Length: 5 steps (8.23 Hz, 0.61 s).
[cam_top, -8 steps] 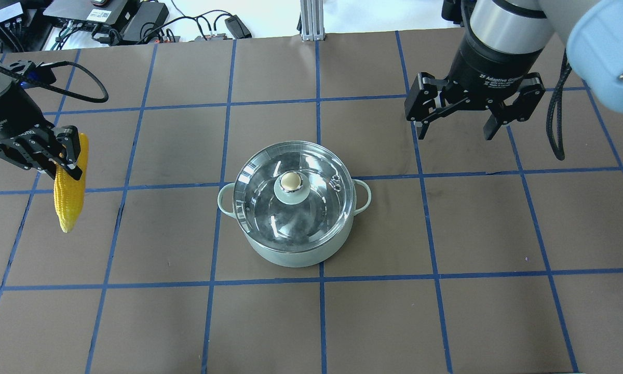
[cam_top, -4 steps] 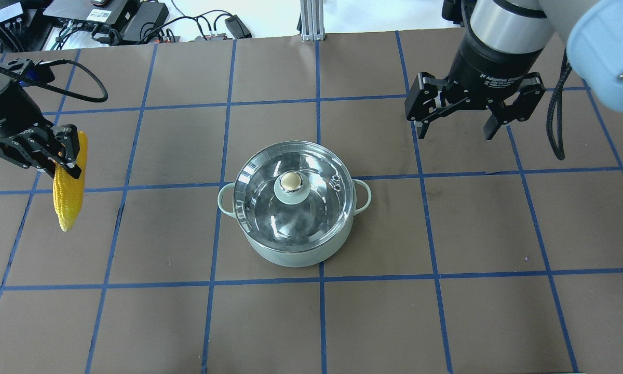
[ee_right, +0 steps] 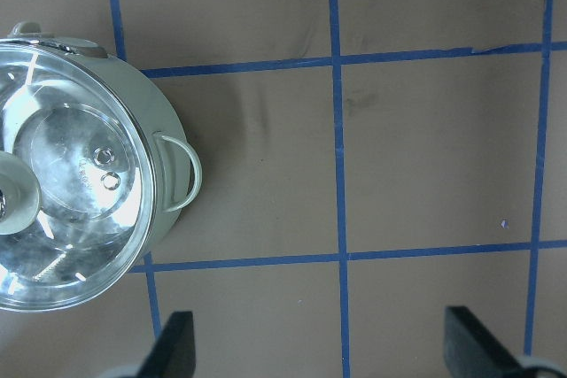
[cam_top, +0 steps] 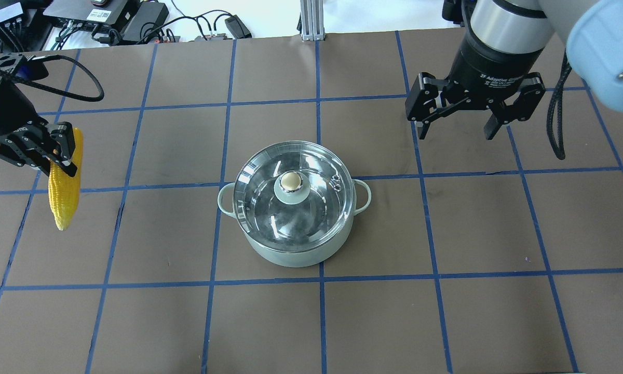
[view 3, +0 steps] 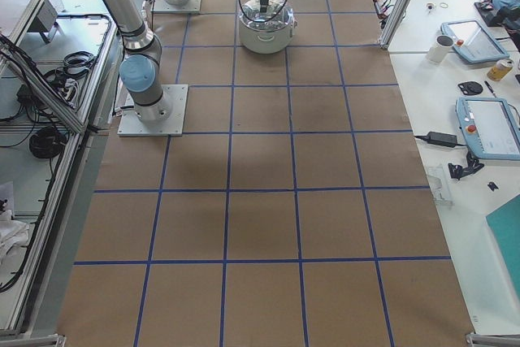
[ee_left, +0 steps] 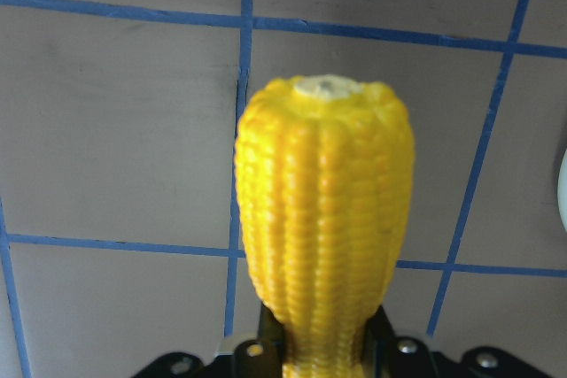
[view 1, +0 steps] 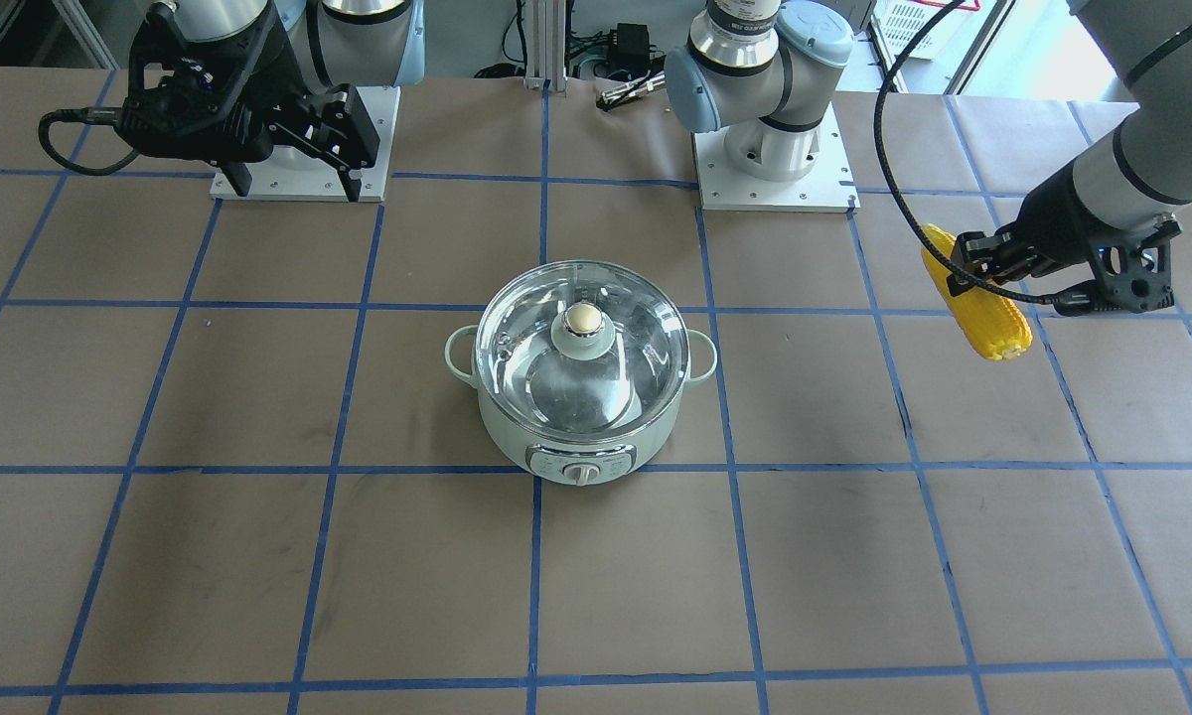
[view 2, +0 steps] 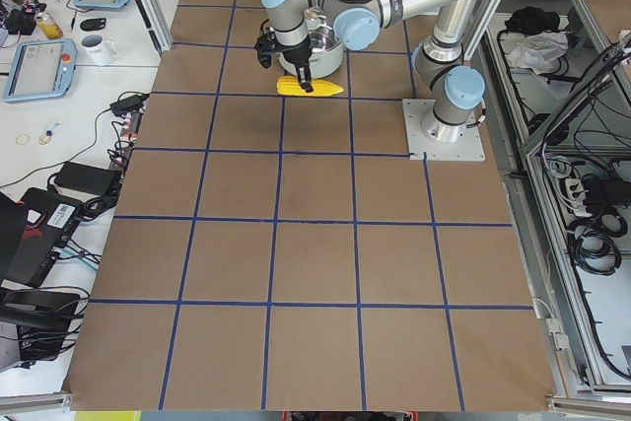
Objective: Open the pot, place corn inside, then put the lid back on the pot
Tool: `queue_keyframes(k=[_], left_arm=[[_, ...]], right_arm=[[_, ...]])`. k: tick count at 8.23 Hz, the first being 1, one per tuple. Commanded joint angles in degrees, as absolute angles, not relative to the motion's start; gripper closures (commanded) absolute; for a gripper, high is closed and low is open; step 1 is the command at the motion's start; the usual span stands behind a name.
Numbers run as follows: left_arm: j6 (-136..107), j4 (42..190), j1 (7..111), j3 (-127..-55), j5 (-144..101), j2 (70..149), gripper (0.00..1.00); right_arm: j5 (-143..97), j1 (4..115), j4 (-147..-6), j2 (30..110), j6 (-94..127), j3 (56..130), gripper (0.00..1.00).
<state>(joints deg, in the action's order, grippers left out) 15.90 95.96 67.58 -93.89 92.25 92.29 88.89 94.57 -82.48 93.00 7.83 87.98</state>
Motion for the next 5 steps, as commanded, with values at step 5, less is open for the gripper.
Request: queue_keyframes(k=[5], left_arm=[[15.12, 96.06, 68.03, -93.96, 91.67, 90.00, 1.00]], right_arm=[[88.94, 94.48, -82.35, 92.99, 7.56, 87.98, 0.00]])
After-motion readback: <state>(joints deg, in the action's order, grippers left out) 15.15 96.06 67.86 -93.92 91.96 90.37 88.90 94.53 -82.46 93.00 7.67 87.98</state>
